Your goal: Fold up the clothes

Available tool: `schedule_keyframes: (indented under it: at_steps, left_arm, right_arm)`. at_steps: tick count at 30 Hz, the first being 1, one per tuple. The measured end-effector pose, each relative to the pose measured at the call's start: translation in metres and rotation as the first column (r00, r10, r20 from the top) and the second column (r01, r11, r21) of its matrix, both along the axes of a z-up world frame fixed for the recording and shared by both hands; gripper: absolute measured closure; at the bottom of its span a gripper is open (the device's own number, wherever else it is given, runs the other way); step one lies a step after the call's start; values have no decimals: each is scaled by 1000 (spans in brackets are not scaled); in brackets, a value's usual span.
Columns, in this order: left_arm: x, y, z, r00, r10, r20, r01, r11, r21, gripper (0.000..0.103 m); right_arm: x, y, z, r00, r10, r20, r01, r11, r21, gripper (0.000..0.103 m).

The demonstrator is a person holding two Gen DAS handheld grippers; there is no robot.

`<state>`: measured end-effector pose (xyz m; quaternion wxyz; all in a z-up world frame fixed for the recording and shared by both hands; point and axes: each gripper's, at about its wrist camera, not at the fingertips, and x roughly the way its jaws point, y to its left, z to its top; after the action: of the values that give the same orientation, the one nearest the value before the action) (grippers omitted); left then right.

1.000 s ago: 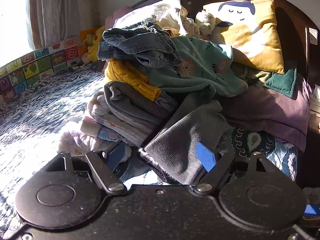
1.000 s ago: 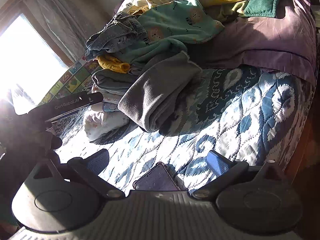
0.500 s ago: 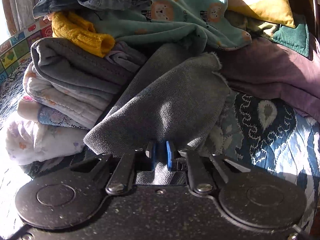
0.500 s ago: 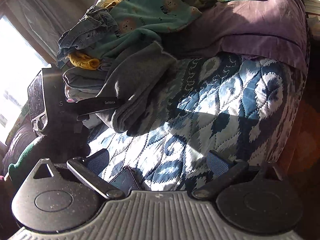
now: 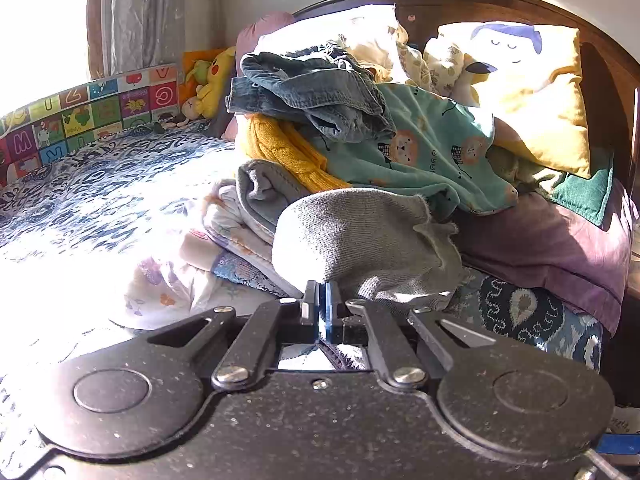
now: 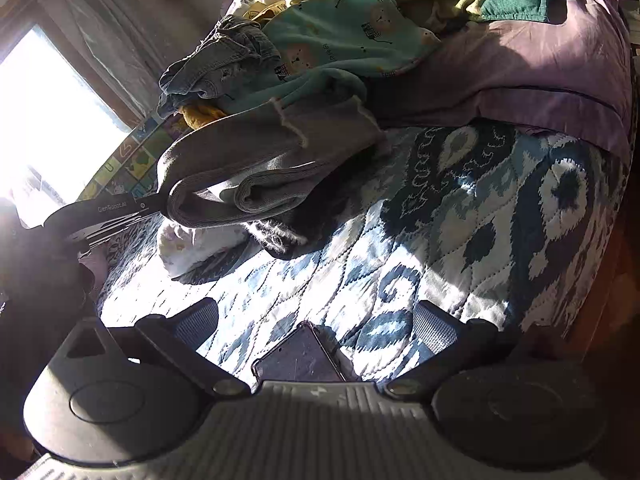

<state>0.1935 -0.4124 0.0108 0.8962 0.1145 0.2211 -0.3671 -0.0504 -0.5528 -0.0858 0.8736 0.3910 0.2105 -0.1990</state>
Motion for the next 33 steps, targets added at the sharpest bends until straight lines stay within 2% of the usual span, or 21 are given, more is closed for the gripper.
schedule_keyframes:
  at_steps: [5, 10, 16, 23, 26, 29, 31, 33]
  left_arm:
    - [-10, 59, 2, 997, 79, 9, -79, 997, -8, 103]
    - [-12, 133, -2, 980, 198, -17, -198, 980, -15, 103]
    - [-25, 239, -12, 937, 347, -28, -347, 938, 4, 103]
    - [-59, 355, -28, 877, 477, -62, -477, 879, 5, 103]
    - [-79, 408, -40, 835, 542, -90, -544, 839, 3, 103]
    - [-91, 452, -52, 782, 609, -135, -615, 788, -8, 103]
    - [-96, 480, -60, 738, 649, -186, -664, 747, -30, 103]
    - [-97, 509, -73, 680, 679, -275, -717, 695, -57, 103]
  right_arm:
    - [-1, 22, 15, 999, 43, 11, -43, 999, -23, 0]
    - [1, 49, 26, 996, 95, -3, -95, 994, -51, 0]
    - [14, 91, 35, 982, 186, -17, -186, 979, -83, 0]
    - [39, 149, 44, 935, 352, -53, -356, 923, -147, 0]
    - [52, 178, 42, 896, 436, -85, -445, 879, -170, 0]
    - [66, 204, 37, 860, 498, -109, -510, 843, -173, 0]
    - [76, 219, 31, 842, 524, -132, -540, 825, -168, 0]
    - [85, 235, 24, 824, 542, -168, -566, 805, -179, 0]
